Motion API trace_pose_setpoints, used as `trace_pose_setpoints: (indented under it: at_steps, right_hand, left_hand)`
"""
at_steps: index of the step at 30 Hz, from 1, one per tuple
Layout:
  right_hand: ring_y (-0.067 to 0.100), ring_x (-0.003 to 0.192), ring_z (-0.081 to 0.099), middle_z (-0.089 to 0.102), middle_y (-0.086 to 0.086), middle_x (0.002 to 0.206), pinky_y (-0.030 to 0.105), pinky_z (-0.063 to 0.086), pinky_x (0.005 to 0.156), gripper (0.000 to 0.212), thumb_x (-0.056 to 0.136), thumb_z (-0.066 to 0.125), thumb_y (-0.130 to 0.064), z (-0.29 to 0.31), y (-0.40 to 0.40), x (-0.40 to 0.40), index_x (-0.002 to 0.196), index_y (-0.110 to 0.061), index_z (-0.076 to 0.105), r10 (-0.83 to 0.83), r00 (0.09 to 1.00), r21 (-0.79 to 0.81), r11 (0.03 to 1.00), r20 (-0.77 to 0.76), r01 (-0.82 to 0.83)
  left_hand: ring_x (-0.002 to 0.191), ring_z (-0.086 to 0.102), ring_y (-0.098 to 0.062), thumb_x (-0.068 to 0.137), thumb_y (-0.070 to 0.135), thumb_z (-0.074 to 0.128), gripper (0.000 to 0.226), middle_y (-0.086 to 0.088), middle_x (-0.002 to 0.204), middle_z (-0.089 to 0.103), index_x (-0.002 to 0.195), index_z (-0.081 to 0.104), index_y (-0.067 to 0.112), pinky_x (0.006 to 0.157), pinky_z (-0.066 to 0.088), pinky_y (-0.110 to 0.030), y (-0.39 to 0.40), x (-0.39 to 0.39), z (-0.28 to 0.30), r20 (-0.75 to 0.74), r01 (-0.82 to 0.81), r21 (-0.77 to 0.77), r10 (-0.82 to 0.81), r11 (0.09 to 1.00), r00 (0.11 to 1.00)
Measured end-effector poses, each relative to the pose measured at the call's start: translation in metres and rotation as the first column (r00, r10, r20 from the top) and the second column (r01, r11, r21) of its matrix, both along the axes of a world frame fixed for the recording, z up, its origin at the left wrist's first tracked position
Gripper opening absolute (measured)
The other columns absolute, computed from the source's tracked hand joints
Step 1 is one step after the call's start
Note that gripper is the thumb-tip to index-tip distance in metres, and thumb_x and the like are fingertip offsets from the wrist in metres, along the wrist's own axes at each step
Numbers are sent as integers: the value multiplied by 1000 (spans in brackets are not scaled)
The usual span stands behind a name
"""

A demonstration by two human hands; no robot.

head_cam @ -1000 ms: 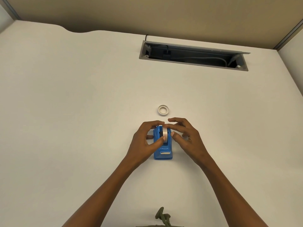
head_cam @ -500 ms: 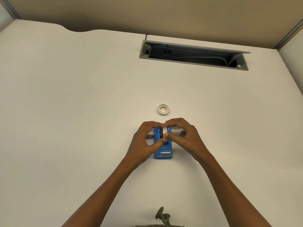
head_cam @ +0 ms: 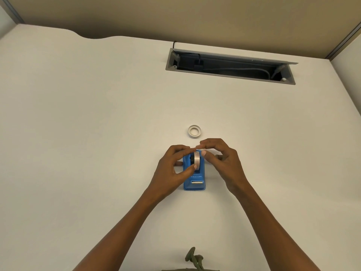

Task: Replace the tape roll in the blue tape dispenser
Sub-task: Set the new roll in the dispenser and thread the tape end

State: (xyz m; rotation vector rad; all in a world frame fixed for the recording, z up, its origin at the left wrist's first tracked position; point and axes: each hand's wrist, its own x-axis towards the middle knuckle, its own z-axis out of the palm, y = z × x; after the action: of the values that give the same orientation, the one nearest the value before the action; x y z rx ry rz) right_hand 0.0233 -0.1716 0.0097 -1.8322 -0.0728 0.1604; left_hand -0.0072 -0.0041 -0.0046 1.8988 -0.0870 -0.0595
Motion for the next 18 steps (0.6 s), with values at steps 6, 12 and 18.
trace_pose_setpoints:
  at_steps: [6, 12, 18]
  right_hand:
    - [2, 101, 54, 58, 0, 119, 19, 44, 81, 22, 80, 57, -16, 0, -8, -7, 92, -21, 74, 121, 988, -156, 982, 101, -104]
    - [-1, 103, 53, 56, -3, 121, 17, 41, 75, 28, 81, 60, -15, -1, -8, -6, 105, -25, 71, 129, 986, -203, 973, 104, -106]
    - [1, 108, 51, 55, -2, 123, 11, 42, 77, 30, 83, 67, -12, -3, -8, -5, 111, -22, 67, 163, 983, -214, 966, 82, -142]
  left_hand:
    - [107, 53, -4, 83, 23, 66, 38, 8, 116, 52, 114, 52, 42, 84, 51, -19, -1, 0, 1, 11, 3, 27, -3, 1000, 1000]
    - [108, 53, -4, 81, 28, 66, 42, 10, 116, 51, 116, 48, 44, 84, 51, -19, -2, 0, 2, 8, -4, 10, 4, 1000, 1000]
    - [107, 55, -7, 78, 31, 67, 41, 8, 115, 53, 116, 52, 36, 84, 52, -21, -3, -1, 4, 10, -18, -11, 18, 1000, 1000]
